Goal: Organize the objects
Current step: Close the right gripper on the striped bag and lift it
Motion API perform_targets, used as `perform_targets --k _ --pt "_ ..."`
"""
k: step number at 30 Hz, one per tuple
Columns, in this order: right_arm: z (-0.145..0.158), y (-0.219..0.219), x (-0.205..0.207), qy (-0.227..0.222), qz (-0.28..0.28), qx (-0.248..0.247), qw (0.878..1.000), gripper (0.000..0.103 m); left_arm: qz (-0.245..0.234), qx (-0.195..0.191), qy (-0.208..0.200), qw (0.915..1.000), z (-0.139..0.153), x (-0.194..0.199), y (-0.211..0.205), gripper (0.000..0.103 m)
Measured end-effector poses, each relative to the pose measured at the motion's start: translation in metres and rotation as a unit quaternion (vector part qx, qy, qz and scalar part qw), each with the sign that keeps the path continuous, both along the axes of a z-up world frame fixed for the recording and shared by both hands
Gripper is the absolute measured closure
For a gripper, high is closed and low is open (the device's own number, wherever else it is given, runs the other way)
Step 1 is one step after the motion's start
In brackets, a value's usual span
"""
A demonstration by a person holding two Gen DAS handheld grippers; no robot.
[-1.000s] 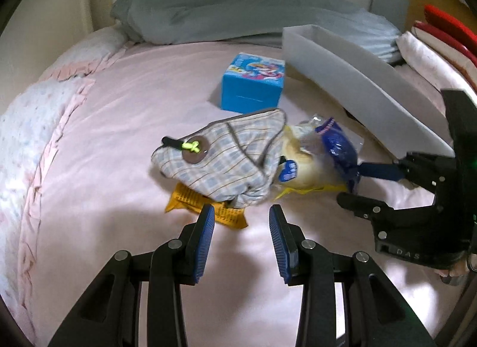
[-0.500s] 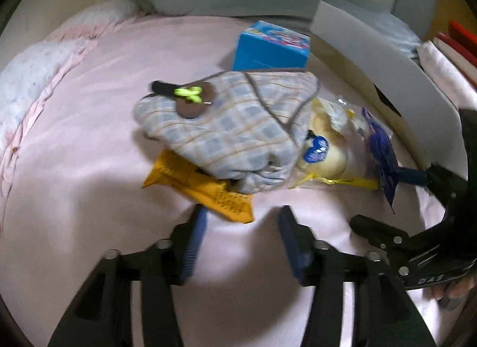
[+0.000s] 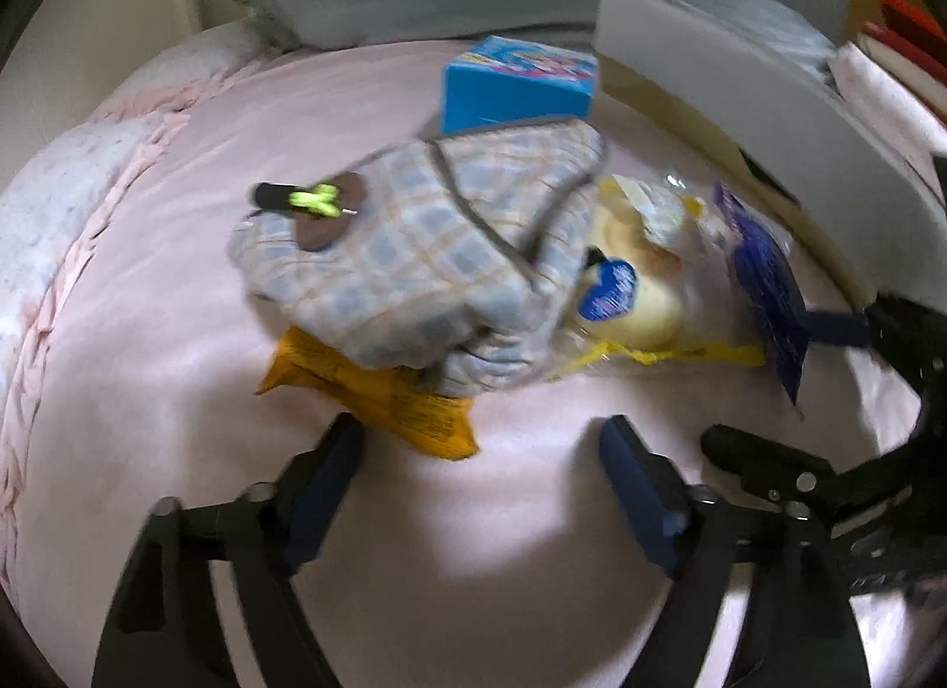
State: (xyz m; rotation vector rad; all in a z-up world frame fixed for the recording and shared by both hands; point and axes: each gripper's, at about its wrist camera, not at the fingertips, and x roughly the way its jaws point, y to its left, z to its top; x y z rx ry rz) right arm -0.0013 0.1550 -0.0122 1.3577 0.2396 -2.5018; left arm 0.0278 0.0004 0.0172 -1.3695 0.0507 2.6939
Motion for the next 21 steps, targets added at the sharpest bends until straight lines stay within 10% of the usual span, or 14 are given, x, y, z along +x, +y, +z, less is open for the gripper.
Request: perform_targets --k 3,7,16,21 --pt "0.006 -0.008 0.007 0.018 0.023 0.002 1.000 0.033 0.030 0.012 0.005 0.9995 0.004 0.002 -0.014 0.055" --pt "0.004 -0.015 0.005 0.025 0.031 -0.001 0.999 0.038 0.058 0.002 0.008 0.9983 0.003 0.002 -0.031 0.059" --pt "0.001 -0.024 -0.009 0.004 0.029 -0.013 0.999 0.015 0.106 -0.037 0.010 0.9936 -0.002 0.005 -0.035 0.019" --pt "-0.002 -0.018 -0.012 -0.004 0.029 -0.022 0.999 0.011 0.115 -0.028 0.004 0.9930 -0.007 -0.008 -0.035 0.015"
